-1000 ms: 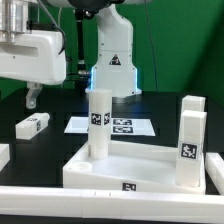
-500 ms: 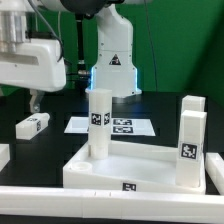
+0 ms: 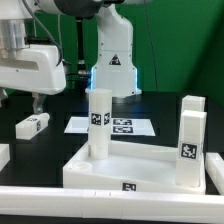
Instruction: Assemble desk
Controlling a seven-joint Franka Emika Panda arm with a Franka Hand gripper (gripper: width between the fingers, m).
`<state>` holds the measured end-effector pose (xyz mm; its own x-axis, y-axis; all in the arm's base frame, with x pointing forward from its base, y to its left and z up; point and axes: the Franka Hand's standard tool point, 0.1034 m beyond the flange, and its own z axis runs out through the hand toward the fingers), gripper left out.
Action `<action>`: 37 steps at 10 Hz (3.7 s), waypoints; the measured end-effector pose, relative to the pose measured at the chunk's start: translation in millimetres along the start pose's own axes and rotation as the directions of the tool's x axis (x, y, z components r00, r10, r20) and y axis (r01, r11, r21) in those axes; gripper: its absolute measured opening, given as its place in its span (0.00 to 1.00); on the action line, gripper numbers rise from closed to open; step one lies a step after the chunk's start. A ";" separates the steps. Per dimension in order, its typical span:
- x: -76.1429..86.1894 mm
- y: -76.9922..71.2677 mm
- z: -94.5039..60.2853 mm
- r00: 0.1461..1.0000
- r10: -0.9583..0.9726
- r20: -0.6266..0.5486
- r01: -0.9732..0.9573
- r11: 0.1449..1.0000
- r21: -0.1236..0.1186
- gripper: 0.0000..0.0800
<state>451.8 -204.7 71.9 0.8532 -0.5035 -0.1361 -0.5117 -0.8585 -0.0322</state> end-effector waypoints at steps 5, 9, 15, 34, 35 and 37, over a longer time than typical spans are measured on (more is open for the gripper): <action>-12.4 12.4 12.1 0.914 -0.225 0.337 0.252 0.967 -0.041 0.81; -13.5 22.1 23.3 0.821 -0.190 0.538 0.247 0.968 -0.035 0.81; -29.5 34.7 44.0 0.631 -0.096 0.770 0.212 0.976 -0.052 0.81; -21.3 40.2 60.2 0.604 -0.064 0.794 0.221 0.971 -0.089 0.36; -18.7 36.9 54.4 0.612 -0.071 0.788 0.224 0.971 -0.086 0.36; -11.6 14.5 22.6 0.637 -0.109 0.763 0.245 0.967 -0.066 0.36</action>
Offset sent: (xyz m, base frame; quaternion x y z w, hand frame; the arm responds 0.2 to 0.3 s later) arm -0.0113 -0.0097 -0.0049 -0.0882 -0.1967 -0.1254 0.9684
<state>432.3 -209.1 50.6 0.5227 -0.1534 -0.8386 -0.2795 -0.9601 0.0014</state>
